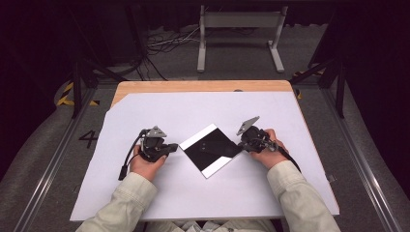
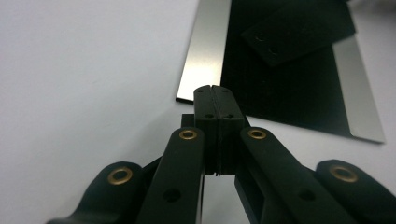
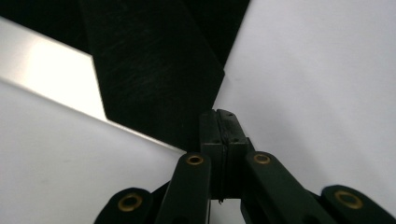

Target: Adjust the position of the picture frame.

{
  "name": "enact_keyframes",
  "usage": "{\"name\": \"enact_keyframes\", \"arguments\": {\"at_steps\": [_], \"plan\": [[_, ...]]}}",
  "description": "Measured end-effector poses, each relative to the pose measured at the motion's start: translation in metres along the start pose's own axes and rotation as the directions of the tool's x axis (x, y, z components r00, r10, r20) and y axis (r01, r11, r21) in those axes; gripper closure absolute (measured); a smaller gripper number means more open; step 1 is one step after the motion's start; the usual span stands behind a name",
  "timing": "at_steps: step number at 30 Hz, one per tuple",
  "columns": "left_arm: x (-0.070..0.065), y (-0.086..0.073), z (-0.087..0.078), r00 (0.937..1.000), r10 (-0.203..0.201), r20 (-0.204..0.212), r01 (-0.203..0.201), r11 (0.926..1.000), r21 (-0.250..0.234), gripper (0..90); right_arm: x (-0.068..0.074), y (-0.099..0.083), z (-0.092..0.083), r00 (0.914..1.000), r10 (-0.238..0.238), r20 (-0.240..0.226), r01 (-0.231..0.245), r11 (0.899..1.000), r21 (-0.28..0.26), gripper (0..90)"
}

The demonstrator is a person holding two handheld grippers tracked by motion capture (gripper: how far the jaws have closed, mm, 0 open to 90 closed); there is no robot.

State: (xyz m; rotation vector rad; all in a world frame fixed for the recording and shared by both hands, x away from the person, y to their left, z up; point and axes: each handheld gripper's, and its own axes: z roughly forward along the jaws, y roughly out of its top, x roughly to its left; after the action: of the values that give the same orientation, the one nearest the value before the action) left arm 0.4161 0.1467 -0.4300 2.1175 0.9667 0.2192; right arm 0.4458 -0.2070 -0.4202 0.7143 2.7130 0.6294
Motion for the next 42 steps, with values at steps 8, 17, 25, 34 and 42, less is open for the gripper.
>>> {"name": "enact_keyframes", "arguments": {"at_steps": [8, 17, 25, 34, 42], "plan": [[0.014, -0.003, 0.004, 0.9919, -0.052, -0.116, 0.059, 0.9964, 0.061, 90.0, 0.028, -0.004, -0.003, 0.9985, -0.004, -0.055, 0.002, 0.999, -0.041, 89.8], [0.025, -0.004, 0.006, 0.9767, -0.128, -0.173, 0.131, 0.9913, 0.011, 88.9, 0.062, 0.006, 0.0, 0.9903, -0.07, -0.12, 0.058, 0.994, -0.095, 89.7], [0.03, 0.0, 0.017, 0.9715, -0.164, -0.171, 0.161, 0.9865, -0.031, 90.0, 0.056, -0.002, -0.023, 1.0, 0.001, -0.006, -0.002, 0.98, -0.2, 89.8], [0.024, 0.009, 0.033, 0.9814, -0.11, -0.158, 0.112, 0.9937, 0.003, 90.0, 0.044, -0.028, -0.041, 0.9954, 0.095, 0.014, -0.089, 0.966, -0.241, 89.7], [0.026, 0.014, 0.045, 0.992, -0.111, -0.061, 0.109, 0.9936, -0.029, 90.0, 0.044, -0.036, -0.045, 0.9934, 0.114, 0.006, -0.109, 0.963, -0.245, 89.7]]}}
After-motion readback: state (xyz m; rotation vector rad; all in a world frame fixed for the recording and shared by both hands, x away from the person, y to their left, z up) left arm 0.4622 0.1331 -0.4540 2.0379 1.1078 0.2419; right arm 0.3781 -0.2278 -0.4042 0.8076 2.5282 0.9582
